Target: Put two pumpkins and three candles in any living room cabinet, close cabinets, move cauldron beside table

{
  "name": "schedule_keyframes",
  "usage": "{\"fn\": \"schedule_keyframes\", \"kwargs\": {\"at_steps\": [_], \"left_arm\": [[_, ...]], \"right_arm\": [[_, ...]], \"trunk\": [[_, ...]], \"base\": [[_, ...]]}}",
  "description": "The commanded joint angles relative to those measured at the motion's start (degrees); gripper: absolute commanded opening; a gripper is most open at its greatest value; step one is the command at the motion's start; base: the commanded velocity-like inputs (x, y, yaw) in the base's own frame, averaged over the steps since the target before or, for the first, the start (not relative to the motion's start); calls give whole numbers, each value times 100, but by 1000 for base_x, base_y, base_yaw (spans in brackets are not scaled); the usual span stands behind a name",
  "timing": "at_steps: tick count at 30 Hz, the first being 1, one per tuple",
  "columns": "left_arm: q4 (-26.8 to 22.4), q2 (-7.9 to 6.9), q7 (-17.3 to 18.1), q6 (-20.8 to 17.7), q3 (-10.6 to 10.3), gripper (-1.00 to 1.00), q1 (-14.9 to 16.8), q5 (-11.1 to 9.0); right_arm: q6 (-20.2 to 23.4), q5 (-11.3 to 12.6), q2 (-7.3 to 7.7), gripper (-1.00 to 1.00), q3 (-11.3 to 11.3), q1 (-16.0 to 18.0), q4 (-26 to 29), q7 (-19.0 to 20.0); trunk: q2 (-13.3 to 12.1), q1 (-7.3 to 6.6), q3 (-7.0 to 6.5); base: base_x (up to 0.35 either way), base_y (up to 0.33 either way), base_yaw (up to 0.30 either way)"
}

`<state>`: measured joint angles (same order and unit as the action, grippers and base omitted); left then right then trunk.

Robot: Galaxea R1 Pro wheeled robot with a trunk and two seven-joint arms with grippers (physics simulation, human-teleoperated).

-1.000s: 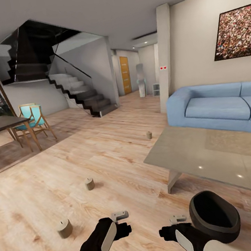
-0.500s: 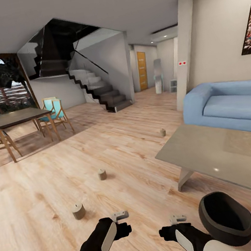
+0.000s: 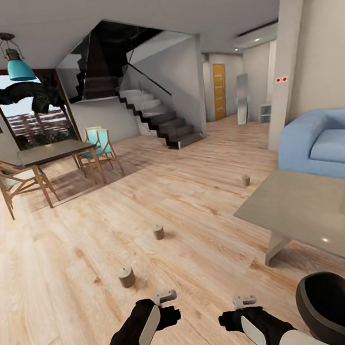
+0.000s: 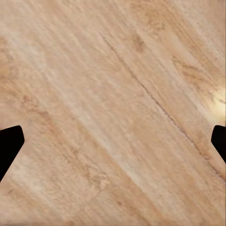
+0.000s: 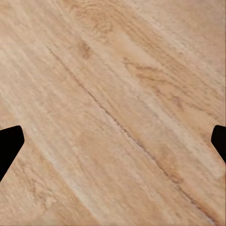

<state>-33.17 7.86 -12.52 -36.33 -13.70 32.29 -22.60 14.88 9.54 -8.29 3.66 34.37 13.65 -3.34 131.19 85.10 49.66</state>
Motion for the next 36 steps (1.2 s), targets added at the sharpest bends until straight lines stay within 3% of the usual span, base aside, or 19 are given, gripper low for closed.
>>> {"fn": "schedule_keyframes", "kwargs": {"at_steps": [1, 22, 36], "left_arm": [[-5, -1, -50, -14, -28, 100, 5, -60], [35, -3, -34, -14, -37, 100, 5, -63], [38, -3, -32, -14, -37, 100, 5, -68]], "right_arm": [[33, 58, 3, 100, 39, -1, 15, -35], [32, 57, 3, 100, 39, -1, 15, -35], [32, 57, 3, 100, 39, -1, 15, -35]], "trunk": [[3, -1, 10], [3, -1, 94], [3, -1, 150]], "base": [[0, 0, 268], [110, -34, 268], [10, 0, 268]]}}
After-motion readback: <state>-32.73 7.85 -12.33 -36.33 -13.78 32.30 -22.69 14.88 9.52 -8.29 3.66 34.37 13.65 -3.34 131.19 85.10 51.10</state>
